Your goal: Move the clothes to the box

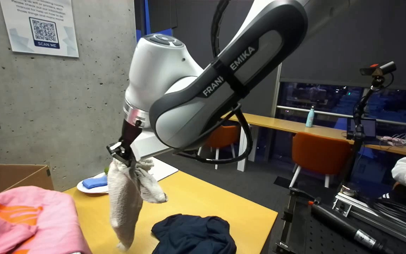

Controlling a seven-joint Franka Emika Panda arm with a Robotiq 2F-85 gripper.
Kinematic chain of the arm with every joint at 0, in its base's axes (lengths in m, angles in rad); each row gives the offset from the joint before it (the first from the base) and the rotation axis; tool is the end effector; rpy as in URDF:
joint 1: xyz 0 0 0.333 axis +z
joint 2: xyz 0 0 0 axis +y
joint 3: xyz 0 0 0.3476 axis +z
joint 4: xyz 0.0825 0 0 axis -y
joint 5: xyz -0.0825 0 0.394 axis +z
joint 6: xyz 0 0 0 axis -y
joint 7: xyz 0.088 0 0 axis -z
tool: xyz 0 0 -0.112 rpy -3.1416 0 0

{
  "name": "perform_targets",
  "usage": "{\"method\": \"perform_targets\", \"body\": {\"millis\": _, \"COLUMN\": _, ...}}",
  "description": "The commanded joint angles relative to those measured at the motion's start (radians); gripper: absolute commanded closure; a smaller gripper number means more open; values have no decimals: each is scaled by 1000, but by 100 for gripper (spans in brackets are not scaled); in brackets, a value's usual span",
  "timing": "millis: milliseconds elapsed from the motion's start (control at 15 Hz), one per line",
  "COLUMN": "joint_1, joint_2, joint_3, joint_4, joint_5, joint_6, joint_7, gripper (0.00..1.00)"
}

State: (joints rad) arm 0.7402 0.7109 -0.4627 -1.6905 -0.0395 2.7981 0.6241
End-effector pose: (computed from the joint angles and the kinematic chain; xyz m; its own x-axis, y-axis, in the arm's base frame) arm 0.6969 0.2621 0.2802 0.8493 -0.1162 0.5150 -0.1480 -0.9888 0.0210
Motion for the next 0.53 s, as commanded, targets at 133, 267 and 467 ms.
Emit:
{"method": "perform_targets", "body": {"millis": 133, "joint_1": 37, "joint_2": -10, "joint_3": 30, "joint_4": 139, "joint_5": -140, "joint_6": -125, "joint_7": 86, "gripper": 97}}
{"method": "perform_targets", "body": {"millis": 267, "joint_1": 35, "joint_2": -9, "joint_3": 47, "joint_4": 211, "joint_5": -184, "joint_6": -170, "joint_7": 95, "gripper": 97}}
{"method": "perform_targets", "body": {"millis": 467, "joint_1": 5, "joint_2": 42, "joint_3": 99, "joint_4": 363, "joint_5": -221, "joint_6": -256, "joint_7": 89, "gripper": 97}}
